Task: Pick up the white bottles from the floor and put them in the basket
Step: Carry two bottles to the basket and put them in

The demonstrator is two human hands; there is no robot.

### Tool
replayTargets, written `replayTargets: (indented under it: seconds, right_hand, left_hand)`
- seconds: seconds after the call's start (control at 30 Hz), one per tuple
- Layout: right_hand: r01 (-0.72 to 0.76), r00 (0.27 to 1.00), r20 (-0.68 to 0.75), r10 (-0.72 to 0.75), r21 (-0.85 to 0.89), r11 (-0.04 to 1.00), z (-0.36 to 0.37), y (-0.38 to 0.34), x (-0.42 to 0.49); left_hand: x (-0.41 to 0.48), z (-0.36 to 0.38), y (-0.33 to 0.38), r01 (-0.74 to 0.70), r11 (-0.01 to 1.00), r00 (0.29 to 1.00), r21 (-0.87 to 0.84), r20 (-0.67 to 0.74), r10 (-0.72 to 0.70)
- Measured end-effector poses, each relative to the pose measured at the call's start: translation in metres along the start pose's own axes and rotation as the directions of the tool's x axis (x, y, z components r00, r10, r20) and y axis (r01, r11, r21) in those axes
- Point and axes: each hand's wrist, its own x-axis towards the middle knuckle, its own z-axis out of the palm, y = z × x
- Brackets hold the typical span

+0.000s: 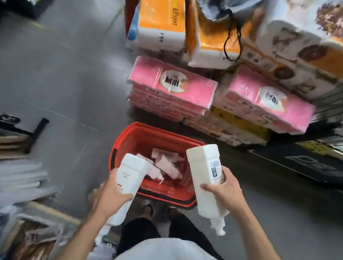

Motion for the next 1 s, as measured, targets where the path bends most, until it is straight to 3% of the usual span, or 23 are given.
replayTargets:
  seconds: [0.3, 0.5, 0.6, 0.77, 1.0]
  right_hand:
    - [-0.124, 0.989, 0.072, 0.129, -0.064, 0.99, 0.052, 0.037, 0.099]
    - [0.032, 0.964, 0.257, 0.071, -0.375, 0.926, 0.094, 0.058, 0.203]
    - [0.099, 0.954, 0.297, 0.038, -0.432, 0.897, 0.121, 0.071, 0.253]
    - [0.087, 0.952, 0.301, 0.055, -0.438, 0.895, 0.174, 0.107, 0.322]
    - [0.161, 0.936, 0.347, 0.054, -0.559, 0.813, 0.24, 0.153, 0.396]
  left_hand:
    - [0.122, 0.036, 0.049, -0.076, 0.987, 0.995, 0.142, 0.082, 0.065]
    - [0.23, 0.095, 0.069, -0.151, 0.936, 0.976, 0.317, 0.196, 0.091]
    - [0.279, 0.131, 0.073, -0.162, 0.894, 0.971, 0.417, 0.231, 0.068]
    - [0.342, 0.186, 0.059, -0.089, 0.872, 0.979, 0.482, 0.202, -0.012]
    - [0.407, 0.24, 0.03, 0.025, 0.879, 0.979, 0.477, 0.165, -0.117]
